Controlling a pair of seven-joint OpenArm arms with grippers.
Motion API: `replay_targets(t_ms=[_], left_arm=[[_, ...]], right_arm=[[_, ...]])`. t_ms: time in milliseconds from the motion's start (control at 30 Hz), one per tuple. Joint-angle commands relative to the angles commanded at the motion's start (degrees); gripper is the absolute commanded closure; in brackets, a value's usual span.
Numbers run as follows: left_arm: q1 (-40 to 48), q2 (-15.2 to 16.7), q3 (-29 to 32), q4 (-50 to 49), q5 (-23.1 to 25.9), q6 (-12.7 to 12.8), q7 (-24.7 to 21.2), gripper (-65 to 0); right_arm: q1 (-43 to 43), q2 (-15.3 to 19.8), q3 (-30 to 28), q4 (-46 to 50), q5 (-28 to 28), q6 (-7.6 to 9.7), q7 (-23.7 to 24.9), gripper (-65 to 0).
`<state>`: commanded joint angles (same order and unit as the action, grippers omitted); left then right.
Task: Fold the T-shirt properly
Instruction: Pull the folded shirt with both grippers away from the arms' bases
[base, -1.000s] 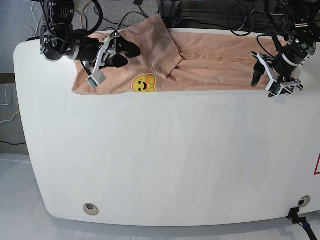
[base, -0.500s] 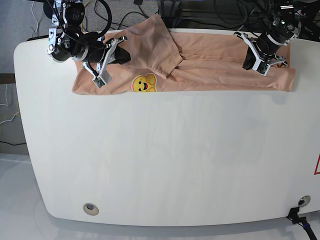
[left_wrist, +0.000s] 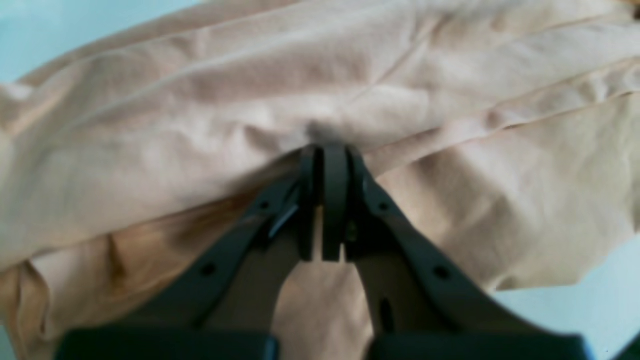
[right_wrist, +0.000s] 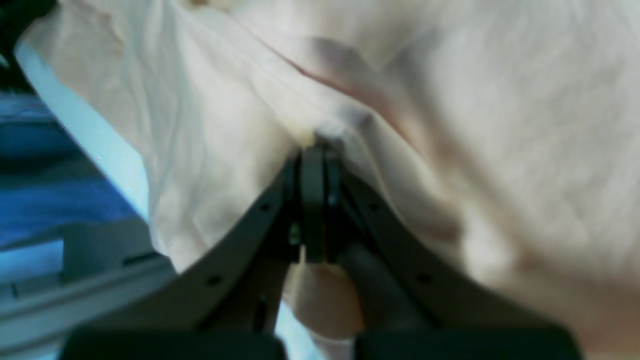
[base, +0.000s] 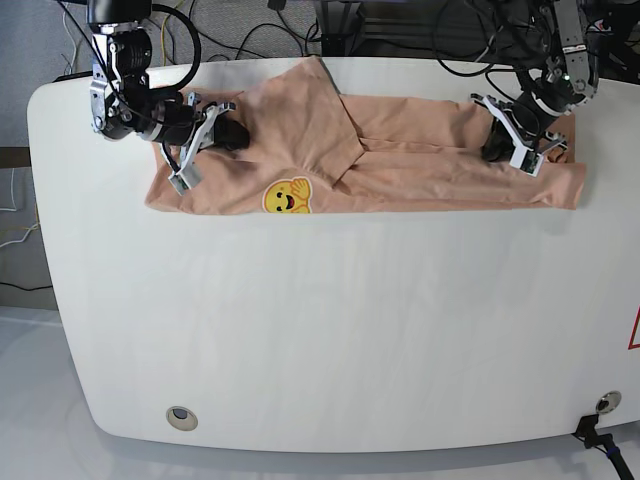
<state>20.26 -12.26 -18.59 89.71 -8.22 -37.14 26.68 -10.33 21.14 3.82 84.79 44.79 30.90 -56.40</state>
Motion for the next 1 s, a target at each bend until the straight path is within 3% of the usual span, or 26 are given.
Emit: replay_targets(t_ms=[300,467,1000], left_arm=[[-5.2,-1.1,1.8,-4.5,0.0,0.0,0.0,0.0],[-5.4,-1.1,1.8,-3.5,0.0,0.0,0.0,0.0],[-0.7,-1.9,1.4,12.5,0.0,0.0,2.3,-0.1]], right_arm=[[5.7,0.0,-0.4,-5.3,-0.2,0.00,2.8,0.0],[7.0,-0.4,-0.4,-4.9,-4.1,0.00,2.8,0.0],[5.5,-2.6,0.0,17.3,-4.7,-0.53,-0.2,0.0]])
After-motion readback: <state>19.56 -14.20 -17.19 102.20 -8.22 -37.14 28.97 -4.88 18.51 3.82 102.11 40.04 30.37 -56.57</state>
